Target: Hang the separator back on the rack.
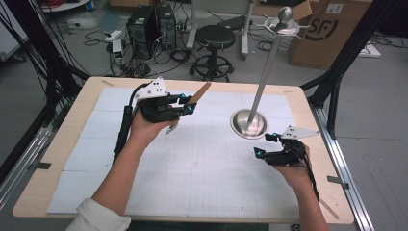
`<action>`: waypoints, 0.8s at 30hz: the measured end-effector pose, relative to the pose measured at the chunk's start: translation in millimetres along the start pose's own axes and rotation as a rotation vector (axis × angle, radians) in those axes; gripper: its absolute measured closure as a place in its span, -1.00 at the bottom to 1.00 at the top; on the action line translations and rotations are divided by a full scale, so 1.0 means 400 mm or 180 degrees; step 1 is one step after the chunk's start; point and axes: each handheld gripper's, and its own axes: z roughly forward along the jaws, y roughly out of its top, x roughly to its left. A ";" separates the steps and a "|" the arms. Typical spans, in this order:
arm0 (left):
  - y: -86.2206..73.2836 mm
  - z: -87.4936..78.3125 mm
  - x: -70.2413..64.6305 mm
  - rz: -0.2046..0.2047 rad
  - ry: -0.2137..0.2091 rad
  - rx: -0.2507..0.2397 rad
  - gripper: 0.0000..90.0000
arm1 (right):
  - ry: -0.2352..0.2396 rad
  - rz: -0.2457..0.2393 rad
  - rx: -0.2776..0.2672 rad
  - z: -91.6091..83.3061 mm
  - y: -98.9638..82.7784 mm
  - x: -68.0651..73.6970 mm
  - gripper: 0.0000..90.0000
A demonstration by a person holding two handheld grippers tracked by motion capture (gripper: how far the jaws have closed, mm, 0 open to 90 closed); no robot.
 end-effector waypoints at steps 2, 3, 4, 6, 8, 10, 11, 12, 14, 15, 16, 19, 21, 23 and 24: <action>0.003 0.004 0.004 -0.0054 0.0004 -0.0049 0.57 | -0.0001 0.0007 0.0001 0.000 0.000 -0.001 -0.51; 0.008 0.007 0.008 -0.0038 0.0008 -0.0043 0.57 | 0.0000 0.0004 -0.0001 0.000 0.000 -0.001 -0.51; 0.015 0.012 0.009 -0.0025 0.0019 -0.0046 0.57 | -0.0001 0.0002 0.0000 0.000 0.000 0.000 -0.51; 0.032 0.022 0.012 -0.0004 0.0032 -0.0075 0.57 | -0.0002 0.0001 -0.0002 -0.001 0.000 0.000 -0.51; 0.054 0.034 0.014 0.0019 0.0038 -0.0120 0.57 | 0.0000 0.0000 -0.0005 -0.002 0.000 0.000 -0.51; 0.077 0.048 0.016 0.0058 0.0042 -0.0145 0.57 | 0.0002 -0.0003 -0.0007 -0.002 0.000 0.000 -0.51; 0.089 0.055 0.016 0.0086 0.0058 -0.0162 0.57 | 0.0002 0.0002 0.0001 -0.002 0.000 0.001 -0.51; 0.100 0.062 0.018 0.0099 0.0061 -0.0187 0.57 | 0.0003 -0.0002 0.0003 -0.003 0.000 0.001 -0.51; 0.121 0.077 0.023 0.0119 0.0063 -0.0240 0.57 | 0.0006 -0.0008 0.0001 -0.003 0.000 0.002 -0.51; 0.130 0.083 0.026 0.0134 0.0060 -0.0257 0.57 | 0.0013 0.0001 -0.0005 -0.004 0.000 0.003 -0.51; 0.138 0.089 0.030 0.0131 0.0050 -0.0288 0.57 | 0.0014 -0.0007 -0.0008 -0.004 0.000 0.002 -0.51; 0.158 0.105 0.042 0.0127 0.0052 -0.0339 0.57 | 0.0015 -0.0002 -0.0013 -0.005 0.000 0.002 -0.51; 0.173 0.117 0.050 0.0123 0.0046 -0.0376 0.57 | 0.0017 -0.0004 -0.0024 -0.005 0.000 0.002 -0.51; 0.185 0.125 0.059 0.0110 0.0032 -0.0418 0.57 | 0.0025 0.0000 -0.0009 -0.004 -0.001 0.003 -0.51; 0.191 0.130 0.062 0.0093 0.0038 -0.0448 0.57 | 0.0018 -0.0023 -0.0007 -0.003 -0.001 0.003 -0.51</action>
